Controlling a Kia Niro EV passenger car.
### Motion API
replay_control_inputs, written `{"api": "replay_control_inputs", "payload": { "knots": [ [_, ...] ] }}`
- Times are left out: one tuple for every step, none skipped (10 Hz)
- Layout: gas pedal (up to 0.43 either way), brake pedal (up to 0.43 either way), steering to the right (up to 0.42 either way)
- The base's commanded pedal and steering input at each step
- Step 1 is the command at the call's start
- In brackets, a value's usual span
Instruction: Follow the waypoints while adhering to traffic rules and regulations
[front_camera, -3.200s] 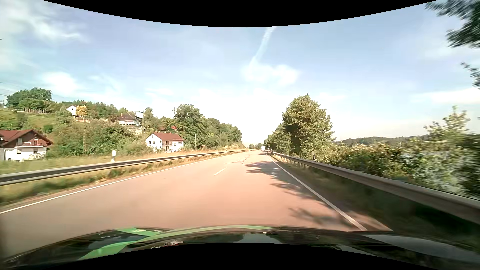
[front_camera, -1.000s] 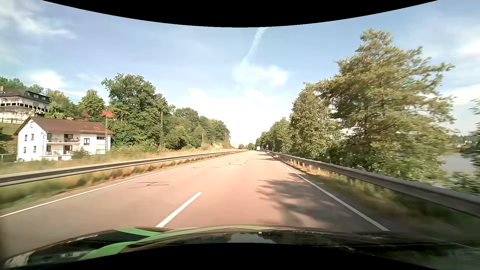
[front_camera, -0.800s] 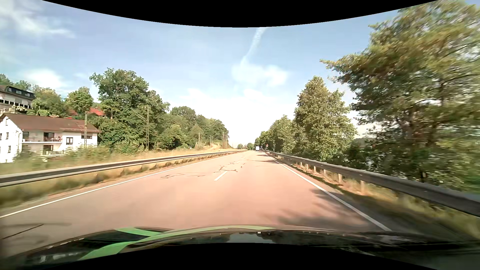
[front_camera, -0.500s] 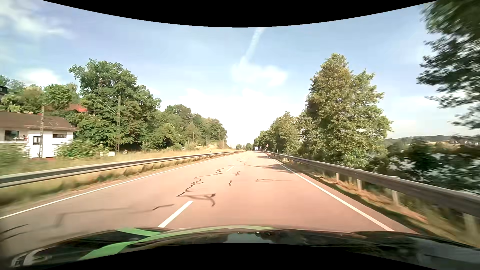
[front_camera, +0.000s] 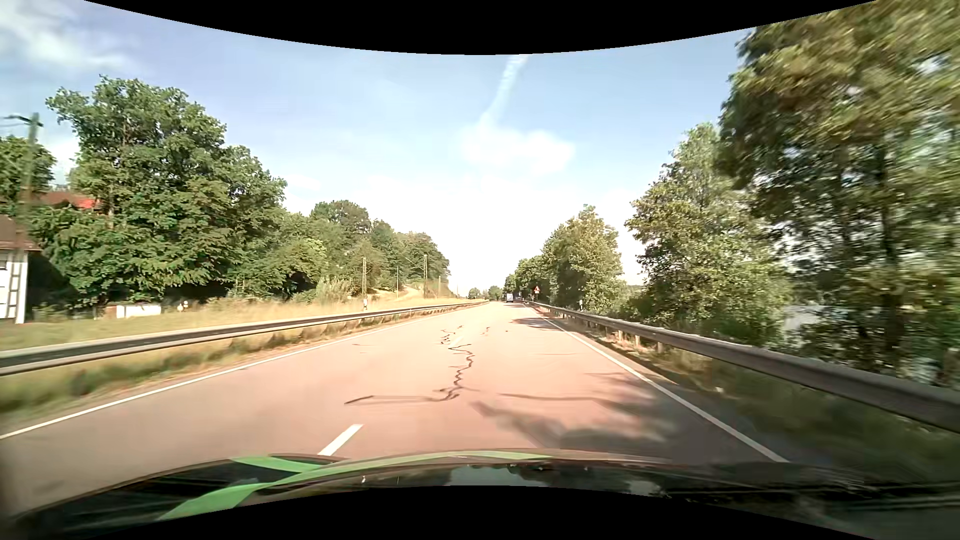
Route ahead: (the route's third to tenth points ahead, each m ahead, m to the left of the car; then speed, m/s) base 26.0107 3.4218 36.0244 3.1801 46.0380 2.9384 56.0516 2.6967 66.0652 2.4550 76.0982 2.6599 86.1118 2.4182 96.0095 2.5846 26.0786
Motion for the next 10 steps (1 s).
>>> {"api": "replay_control_inputs", "payload": {
  "knots": [
    [0.299,0.000,0.002],
    [0.299,0.000,0.001],
    [0.299,0.000,0.001],
    [0.299,0.000,0.001],
    [0.299,0.000,0.001],
    [0.287,0.000,0.002],
    [0.268,0.000,0.002],
    [0.268,0.000,0.001],
    [0.268,0.000,0.001],
    [0.268,0.000,0.001]
  ]
}}
